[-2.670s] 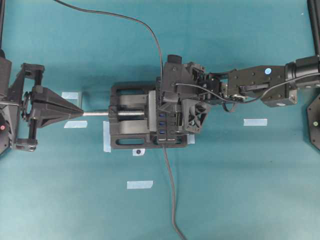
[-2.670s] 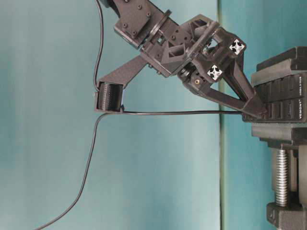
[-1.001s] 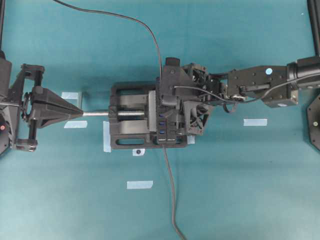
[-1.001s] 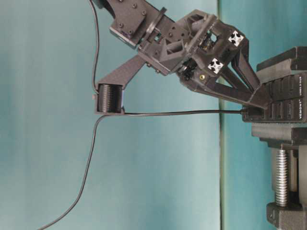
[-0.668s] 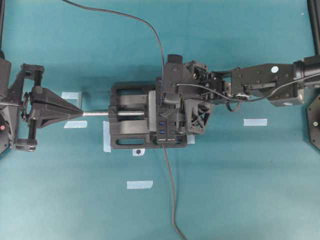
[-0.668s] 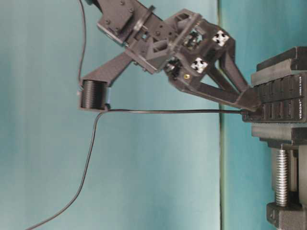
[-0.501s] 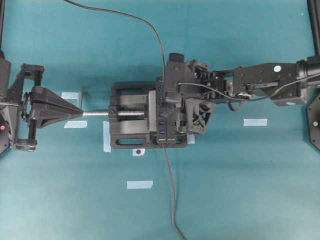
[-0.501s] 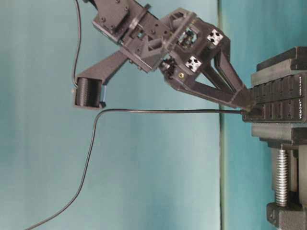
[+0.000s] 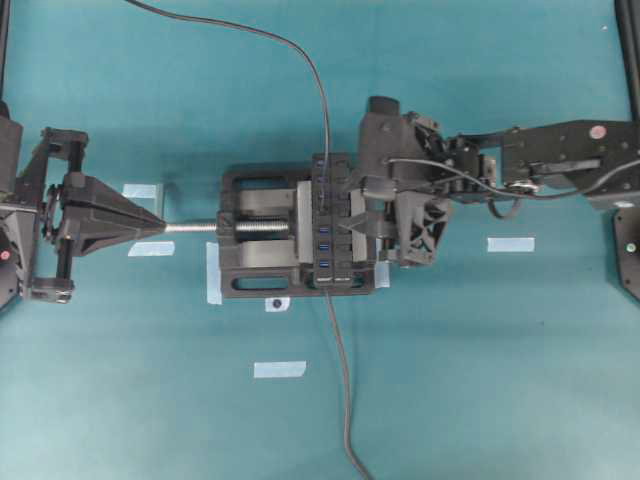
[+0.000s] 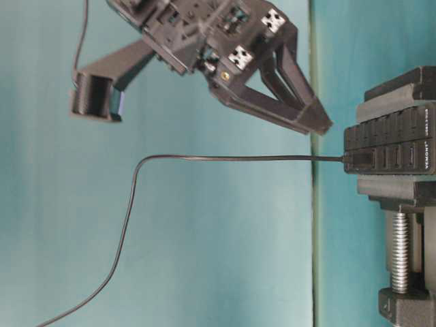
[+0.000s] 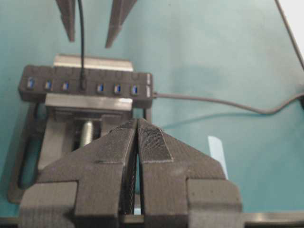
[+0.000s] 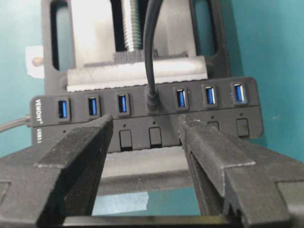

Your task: Insert the USB into the center port of the fixed hub

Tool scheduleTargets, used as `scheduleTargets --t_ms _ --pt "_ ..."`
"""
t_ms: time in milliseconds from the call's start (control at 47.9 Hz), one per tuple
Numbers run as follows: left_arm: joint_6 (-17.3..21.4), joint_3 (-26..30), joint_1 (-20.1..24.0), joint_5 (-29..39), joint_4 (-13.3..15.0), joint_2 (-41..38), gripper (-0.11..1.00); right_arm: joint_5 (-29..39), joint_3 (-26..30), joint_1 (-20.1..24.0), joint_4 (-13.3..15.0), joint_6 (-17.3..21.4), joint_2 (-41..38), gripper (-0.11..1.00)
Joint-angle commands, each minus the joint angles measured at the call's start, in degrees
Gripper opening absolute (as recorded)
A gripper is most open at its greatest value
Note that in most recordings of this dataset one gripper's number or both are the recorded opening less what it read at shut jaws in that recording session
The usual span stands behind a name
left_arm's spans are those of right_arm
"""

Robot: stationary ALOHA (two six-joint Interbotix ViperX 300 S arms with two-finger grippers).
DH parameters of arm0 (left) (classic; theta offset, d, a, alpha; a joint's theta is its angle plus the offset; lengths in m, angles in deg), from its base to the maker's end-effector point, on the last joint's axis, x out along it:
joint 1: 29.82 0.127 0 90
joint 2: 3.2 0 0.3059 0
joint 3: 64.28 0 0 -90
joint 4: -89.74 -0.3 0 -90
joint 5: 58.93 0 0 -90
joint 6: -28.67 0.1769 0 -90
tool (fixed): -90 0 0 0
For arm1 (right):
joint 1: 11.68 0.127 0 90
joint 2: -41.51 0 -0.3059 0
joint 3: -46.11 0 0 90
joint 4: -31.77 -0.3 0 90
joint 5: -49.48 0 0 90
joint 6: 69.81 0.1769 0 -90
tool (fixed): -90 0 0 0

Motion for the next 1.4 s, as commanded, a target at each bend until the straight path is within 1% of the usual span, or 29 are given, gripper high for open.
scheduleTargets --t_ms 0,1377 --pt "0.0 0.7 -0.09 -0.7 -0.09 0.0 0.0 -1.14 0.09 0.09 0.09 -0.18 2.02 0.71" --pt "0.0 0.44 0.0 -0.62 -0.09 -0.09 0.0 -1.85 -0.7 0.09 0.09 0.09 2.99 0.71"
